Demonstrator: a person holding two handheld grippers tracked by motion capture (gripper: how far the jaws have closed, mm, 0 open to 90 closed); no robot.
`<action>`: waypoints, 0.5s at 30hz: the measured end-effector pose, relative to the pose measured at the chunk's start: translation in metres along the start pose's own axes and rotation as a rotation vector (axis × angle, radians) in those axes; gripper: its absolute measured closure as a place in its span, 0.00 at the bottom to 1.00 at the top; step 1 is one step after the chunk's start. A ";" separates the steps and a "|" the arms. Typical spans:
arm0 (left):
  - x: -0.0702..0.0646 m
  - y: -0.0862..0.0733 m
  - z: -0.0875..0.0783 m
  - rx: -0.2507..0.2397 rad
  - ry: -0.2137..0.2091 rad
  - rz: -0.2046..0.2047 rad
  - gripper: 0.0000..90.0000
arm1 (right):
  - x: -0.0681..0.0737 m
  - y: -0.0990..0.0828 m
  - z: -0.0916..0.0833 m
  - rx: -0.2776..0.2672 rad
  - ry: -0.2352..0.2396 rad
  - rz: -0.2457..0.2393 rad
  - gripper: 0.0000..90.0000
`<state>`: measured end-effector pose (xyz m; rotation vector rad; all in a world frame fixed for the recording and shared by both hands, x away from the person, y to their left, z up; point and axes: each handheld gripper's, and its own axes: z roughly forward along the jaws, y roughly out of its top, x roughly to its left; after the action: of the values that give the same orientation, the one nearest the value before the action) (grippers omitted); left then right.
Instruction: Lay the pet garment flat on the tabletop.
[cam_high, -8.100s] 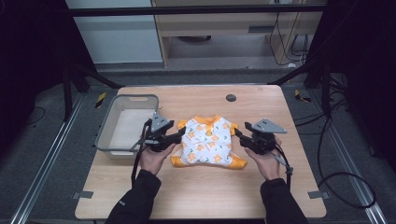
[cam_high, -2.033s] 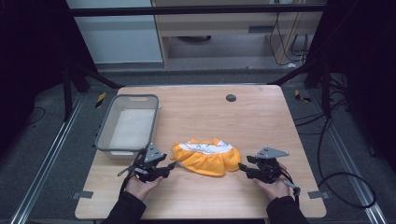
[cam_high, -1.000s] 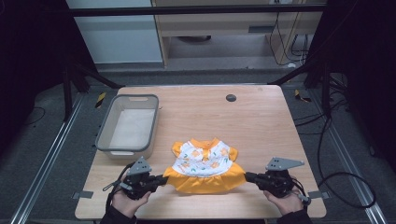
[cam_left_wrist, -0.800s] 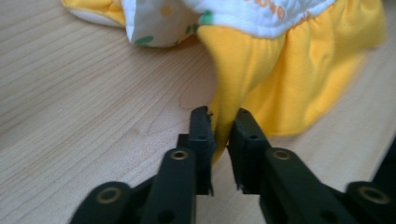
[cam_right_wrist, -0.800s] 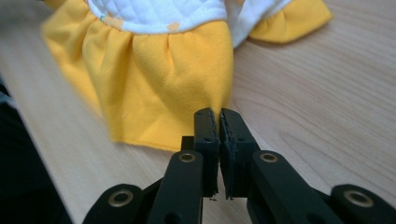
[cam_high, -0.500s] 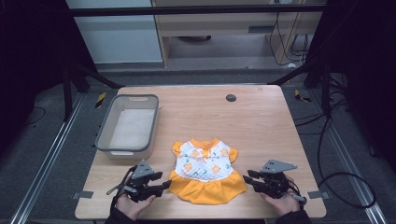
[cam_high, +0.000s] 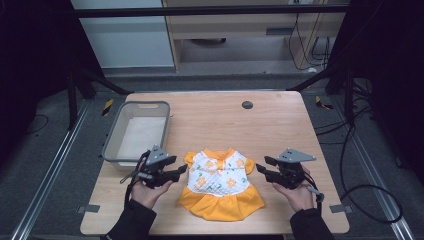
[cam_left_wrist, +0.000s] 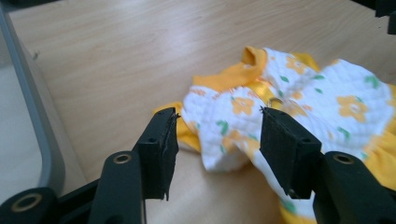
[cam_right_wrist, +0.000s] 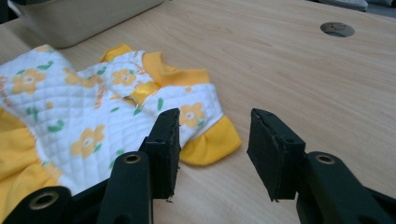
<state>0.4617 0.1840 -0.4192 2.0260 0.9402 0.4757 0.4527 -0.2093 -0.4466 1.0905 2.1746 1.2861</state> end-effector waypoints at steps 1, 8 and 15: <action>0.001 0.006 0.007 0.005 0.024 0.016 0.51 | -0.001 0.002 0.004 0.000 -0.005 0.000 0.59; 0.011 0.021 0.051 0.070 0.073 0.037 0.53 | -0.006 0.010 0.039 0.031 -0.021 0.014 0.58; 0.019 0.010 0.091 0.165 0.045 0.013 0.52 | -0.007 0.005 0.073 0.104 -0.005 0.013 0.58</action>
<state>0.5344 0.1463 -0.4641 2.1790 1.0232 0.4655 0.5071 -0.1726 -0.4794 1.1474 2.2569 1.1856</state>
